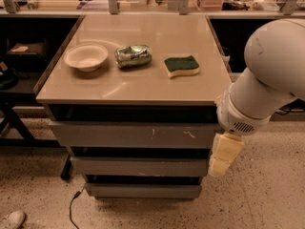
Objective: Open top drawer
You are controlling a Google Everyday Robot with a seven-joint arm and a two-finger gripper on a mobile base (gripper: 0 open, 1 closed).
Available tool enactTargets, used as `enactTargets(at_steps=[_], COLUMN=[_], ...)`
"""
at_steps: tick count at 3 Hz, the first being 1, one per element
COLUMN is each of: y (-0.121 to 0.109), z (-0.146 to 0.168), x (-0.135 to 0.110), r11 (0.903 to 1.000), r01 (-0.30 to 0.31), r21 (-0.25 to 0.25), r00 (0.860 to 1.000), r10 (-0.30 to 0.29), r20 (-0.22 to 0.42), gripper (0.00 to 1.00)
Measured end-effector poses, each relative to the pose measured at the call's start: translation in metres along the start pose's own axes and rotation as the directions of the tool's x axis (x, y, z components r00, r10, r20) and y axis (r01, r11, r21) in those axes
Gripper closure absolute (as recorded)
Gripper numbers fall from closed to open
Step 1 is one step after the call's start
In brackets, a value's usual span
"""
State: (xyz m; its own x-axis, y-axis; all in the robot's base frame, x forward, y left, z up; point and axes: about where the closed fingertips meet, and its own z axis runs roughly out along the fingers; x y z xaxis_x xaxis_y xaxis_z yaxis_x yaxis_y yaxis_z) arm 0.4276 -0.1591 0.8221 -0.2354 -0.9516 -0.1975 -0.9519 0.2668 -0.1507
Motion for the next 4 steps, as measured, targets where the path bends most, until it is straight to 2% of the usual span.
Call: enactTargets(at_steps=[2,4], y=[0.011,0.003], z=[0.064,0.108], x=[-0.013,-0.030], r11=[0.9980,0.9949], r01=[-0.064,-0.100], r21=[-0.001,0.014], r00=[0.997,0.991], r10=[0.064,0.098], r20=[0.051,0.089], gripper=[0.00,0.00])
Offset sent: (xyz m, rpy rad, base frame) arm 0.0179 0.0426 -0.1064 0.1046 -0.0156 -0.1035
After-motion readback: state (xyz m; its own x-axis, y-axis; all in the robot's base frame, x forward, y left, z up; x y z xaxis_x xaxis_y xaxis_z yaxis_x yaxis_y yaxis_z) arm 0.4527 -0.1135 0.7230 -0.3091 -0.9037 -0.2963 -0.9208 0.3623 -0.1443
